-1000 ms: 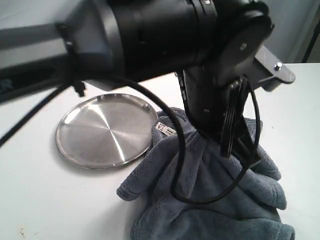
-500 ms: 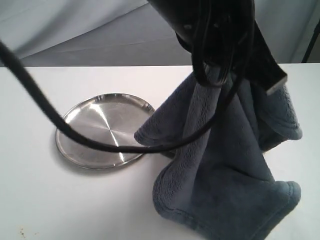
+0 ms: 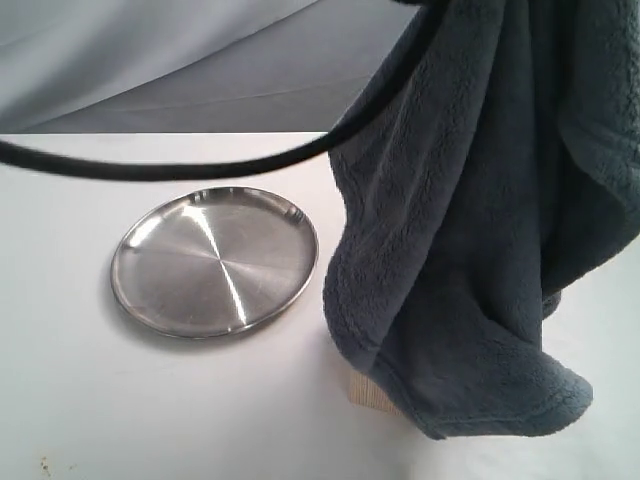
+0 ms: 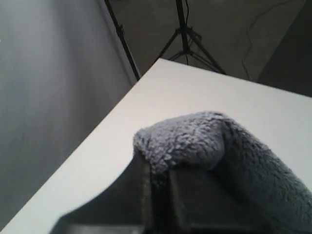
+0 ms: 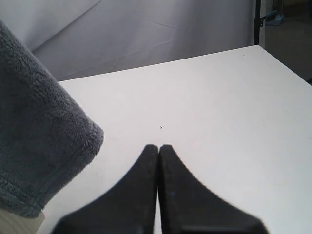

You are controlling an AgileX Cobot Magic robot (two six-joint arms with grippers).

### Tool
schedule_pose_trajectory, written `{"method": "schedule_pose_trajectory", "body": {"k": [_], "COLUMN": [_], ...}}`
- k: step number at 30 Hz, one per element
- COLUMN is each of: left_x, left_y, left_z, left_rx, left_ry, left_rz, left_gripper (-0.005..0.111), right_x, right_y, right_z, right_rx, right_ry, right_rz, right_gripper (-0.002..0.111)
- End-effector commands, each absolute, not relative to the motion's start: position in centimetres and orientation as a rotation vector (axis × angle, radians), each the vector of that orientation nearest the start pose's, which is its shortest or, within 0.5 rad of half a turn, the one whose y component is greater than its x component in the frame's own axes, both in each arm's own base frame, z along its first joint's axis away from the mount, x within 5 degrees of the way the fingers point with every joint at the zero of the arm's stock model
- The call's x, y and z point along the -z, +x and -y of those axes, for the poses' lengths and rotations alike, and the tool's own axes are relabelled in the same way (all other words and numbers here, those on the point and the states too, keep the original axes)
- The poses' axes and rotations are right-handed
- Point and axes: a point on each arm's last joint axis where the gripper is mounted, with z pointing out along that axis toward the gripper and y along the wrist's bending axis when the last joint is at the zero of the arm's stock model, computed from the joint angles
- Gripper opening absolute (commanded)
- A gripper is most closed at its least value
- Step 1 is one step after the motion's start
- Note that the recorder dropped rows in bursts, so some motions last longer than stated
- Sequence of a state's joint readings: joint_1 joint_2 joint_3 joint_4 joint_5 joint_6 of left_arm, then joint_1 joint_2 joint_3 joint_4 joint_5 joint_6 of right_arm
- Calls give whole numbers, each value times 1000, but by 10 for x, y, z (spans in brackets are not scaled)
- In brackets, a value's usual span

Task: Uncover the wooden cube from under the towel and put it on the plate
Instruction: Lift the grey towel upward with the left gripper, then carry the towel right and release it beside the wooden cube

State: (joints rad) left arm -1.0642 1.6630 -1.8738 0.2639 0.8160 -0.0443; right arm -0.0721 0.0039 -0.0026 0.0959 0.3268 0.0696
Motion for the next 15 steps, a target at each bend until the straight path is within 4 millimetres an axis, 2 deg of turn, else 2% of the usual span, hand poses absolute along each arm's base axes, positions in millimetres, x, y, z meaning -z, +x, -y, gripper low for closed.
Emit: {"method": "schedule_pose_trajectory", "body": {"k": [1,4,11,15], "left_x": [-469,-468,-440,-429], "left_y": [197,201,218,230], "left_z": [328,339,379,409], "left_rx": [462,509,543,601], "left_ry": [1012,985,988,956], "left_rz": [-1633,-1560,-1436,-1194], "left_gripper": [0,0,0,0], "right_x": [-184,-184,-184,-184], "right_y": [54,54,54,54], "right_z": [1,1,1,1], "right_rx": [-84,-84,-84,-84], "right_ry": [192,192,192,192], "right_rz": [-1799,-1799,-1799,-1799], "right_gripper": [0,0,0,0]}}
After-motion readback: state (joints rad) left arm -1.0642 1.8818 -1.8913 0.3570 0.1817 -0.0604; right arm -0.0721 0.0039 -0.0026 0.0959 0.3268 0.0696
